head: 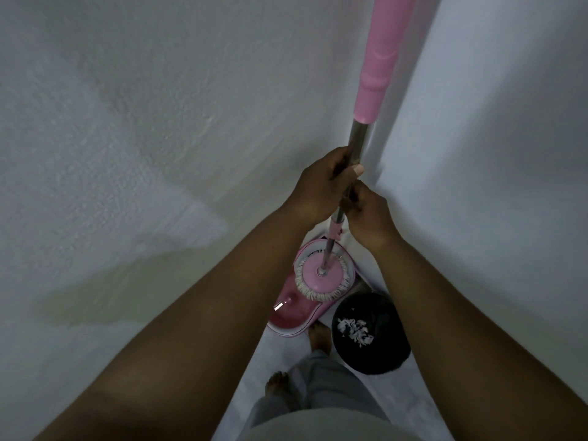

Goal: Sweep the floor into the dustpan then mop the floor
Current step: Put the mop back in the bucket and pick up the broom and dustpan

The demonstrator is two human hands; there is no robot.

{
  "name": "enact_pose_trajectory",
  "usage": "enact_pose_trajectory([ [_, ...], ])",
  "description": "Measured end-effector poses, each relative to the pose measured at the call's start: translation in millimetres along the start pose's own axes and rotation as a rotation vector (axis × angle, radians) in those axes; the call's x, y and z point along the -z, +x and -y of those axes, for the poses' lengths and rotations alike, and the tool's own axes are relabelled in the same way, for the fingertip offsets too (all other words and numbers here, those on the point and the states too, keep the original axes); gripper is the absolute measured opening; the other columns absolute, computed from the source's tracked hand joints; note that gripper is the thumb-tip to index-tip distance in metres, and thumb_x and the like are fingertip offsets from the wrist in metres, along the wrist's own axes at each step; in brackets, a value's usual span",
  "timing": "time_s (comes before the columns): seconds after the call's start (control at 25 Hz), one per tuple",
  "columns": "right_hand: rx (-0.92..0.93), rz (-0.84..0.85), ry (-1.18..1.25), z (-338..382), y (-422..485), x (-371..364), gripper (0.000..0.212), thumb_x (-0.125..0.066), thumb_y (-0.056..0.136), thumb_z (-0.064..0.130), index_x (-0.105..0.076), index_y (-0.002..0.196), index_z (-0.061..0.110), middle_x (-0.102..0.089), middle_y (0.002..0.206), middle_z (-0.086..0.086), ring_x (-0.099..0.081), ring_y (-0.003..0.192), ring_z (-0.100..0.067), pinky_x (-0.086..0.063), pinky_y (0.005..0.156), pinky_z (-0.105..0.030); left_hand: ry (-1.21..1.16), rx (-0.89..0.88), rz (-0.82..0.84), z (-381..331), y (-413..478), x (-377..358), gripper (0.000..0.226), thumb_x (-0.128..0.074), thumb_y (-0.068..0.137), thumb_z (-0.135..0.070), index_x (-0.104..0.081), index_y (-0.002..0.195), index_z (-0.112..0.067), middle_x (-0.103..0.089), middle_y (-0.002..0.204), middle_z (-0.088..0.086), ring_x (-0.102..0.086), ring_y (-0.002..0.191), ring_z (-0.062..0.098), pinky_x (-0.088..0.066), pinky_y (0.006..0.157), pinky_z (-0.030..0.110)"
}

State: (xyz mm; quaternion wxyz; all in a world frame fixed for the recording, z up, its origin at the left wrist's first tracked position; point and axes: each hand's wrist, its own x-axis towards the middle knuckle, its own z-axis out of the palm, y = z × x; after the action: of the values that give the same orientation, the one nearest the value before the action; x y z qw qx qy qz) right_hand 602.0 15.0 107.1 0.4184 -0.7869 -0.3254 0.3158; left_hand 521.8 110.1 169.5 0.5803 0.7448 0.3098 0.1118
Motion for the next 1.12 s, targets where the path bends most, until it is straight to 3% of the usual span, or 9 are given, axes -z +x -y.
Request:
enact_pose_trajectory([
  [0.24,0.010,-0.003,-0.043,-17,9,-2,0.025,-0.052,0.098,0.021,-0.057,0.120,0.010,-0.060,0.098,0.003,-0.057,0.091,-0.011,-0.044,0.078,-0.017,0.032,0.029,0.034,9,10,-6,0.022,-0.052,0.100,-0.028,-0.060,0.116,-0.015,-0.067,0.100,-0.001,-0.063,0.095,0.014,-0.048,0.080,0.022],
  [0.4,0.000,-0.008,-0.017,-21,9,-4,0.021,-0.053,0.097,0.020,-0.058,0.117,0.012,-0.060,0.091,0.007,-0.057,0.082,-0.002,-0.042,0.071,-0.002,0.049,0.032,0.022,12,8,-9,0.025,-0.052,0.100,-0.029,-0.059,0.119,-0.015,-0.068,0.106,0.000,-0.064,0.100,0.015,-0.048,0.082,0.023],
  [0.44,-0.011,-0.004,-0.008,-21,9,-4,0.021,-0.053,0.097,0.021,-0.058,0.116,0.013,-0.061,0.093,0.006,-0.060,0.087,-0.006,-0.044,0.076,-0.005,0.044,0.042,0.017,12,8,-10,0.026,-0.052,0.100,-0.030,-0.059,0.121,-0.016,-0.068,0.107,-0.001,-0.064,0.100,0.014,-0.049,0.083,0.022],
  [0.56,-0.032,-0.005,-0.079,-23,11,-3,0.025,-0.055,0.096,0.025,-0.058,0.119,0.016,-0.067,0.108,-0.001,-0.064,0.102,-0.020,-0.051,0.088,-0.030,0.033,0.088,-0.009,11,4,-13,0.028,-0.053,0.099,-0.028,-0.059,0.125,-0.018,-0.068,0.113,-0.002,-0.064,0.103,0.014,-0.050,0.089,0.026],
  [0.68,-0.072,-0.035,-0.044,-21,6,-3,0.030,-0.057,0.094,0.035,-0.058,0.119,0.020,-0.069,0.115,-0.003,-0.064,0.107,-0.021,-0.053,0.092,-0.039,0.058,0.143,-0.068,13,-6,-12,0.037,-0.056,0.098,-0.025,-0.054,0.134,-0.018,-0.061,0.128,-0.002,-0.058,0.114,0.013,-0.047,0.097,0.028],
  [0.8,-0.096,-0.086,-0.029,-18,-5,-2,0.040,-0.059,0.092,0.037,-0.055,0.127,0.018,-0.065,0.124,-0.004,-0.060,0.115,-0.021,-0.049,0.096,-0.032,0.083,0.181,-0.090,15,-24,-9,0.045,-0.057,0.098,-0.030,-0.048,0.141,-0.020,-0.054,0.139,-0.003,-0.053,0.114,0.007,-0.040,0.091,0.020],
  [0.96,-0.168,-0.187,-0.006,-17,-39,4,0.046,-0.060,0.093,0.035,-0.050,0.135,0.016,-0.061,0.131,-0.005,-0.058,0.118,-0.019,-0.039,0.083,-0.013,0.092,0.187,-0.043,16,-54,2,0.047,-0.057,0.097,-0.035,-0.047,0.141,-0.022,-0.054,0.138,-0.003,-0.053,0.110,0.004,-0.041,0.091,0.020],
  [1.12,-0.158,-0.264,0.000,-14,-93,12,0.043,-0.061,0.093,0.033,-0.054,0.131,0.015,-0.063,0.127,-0.003,-0.059,0.114,-0.014,-0.041,0.090,-0.017,0.053,0.175,0.022,21,-91,17,0.047,-0.055,0.098,-0.036,-0.046,0.141,-0.023,-0.054,0.138,-0.004,-0.052,0.113,0.003,-0.040,0.086,0.011],
])
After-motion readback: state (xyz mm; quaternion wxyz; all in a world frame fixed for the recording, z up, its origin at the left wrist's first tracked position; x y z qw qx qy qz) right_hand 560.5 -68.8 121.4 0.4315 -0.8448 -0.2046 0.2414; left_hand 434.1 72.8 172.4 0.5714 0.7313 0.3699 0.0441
